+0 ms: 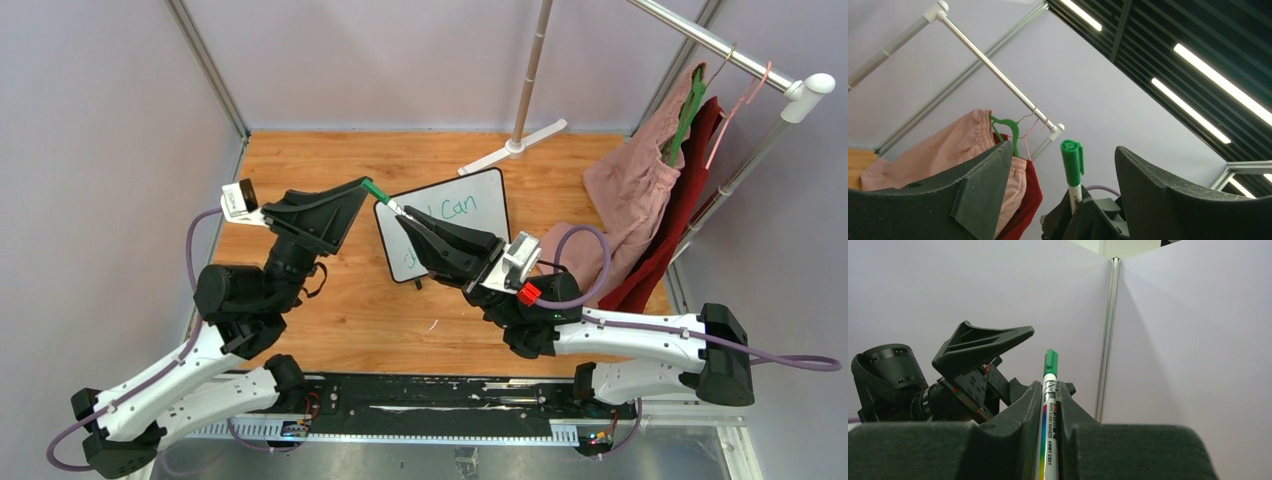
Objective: Write a sentence on the whiteboard
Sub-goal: Close the whiteboard marker at the center of the board.
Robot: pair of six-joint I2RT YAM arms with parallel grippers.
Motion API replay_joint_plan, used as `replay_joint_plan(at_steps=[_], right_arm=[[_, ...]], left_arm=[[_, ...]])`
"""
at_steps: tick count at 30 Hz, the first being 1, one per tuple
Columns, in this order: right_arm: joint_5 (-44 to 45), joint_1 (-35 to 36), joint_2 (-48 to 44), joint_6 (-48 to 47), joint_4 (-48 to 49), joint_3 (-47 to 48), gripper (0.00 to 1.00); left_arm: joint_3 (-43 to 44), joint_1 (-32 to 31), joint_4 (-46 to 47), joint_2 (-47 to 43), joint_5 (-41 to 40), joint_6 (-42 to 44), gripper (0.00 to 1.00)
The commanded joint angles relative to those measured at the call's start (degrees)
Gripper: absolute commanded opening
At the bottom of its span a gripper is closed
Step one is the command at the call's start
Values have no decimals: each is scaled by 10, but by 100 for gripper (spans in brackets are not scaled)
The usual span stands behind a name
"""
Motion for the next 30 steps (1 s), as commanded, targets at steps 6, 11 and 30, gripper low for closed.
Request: replay_joint_plan(at_steps=[6, 11, 30], right_arm=[[-22, 8, -18, 19, -6, -9, 0], [-22, 8, -17, 20, -5, -7, 0], [-12, 8, -12, 16, -10, -6, 0]], left_arm=[[32, -1, 2, 4, 3, 21, 73], [33, -1, 3, 10, 10, 15, 65], [28, -1, 3, 14, 17, -7, 30]])
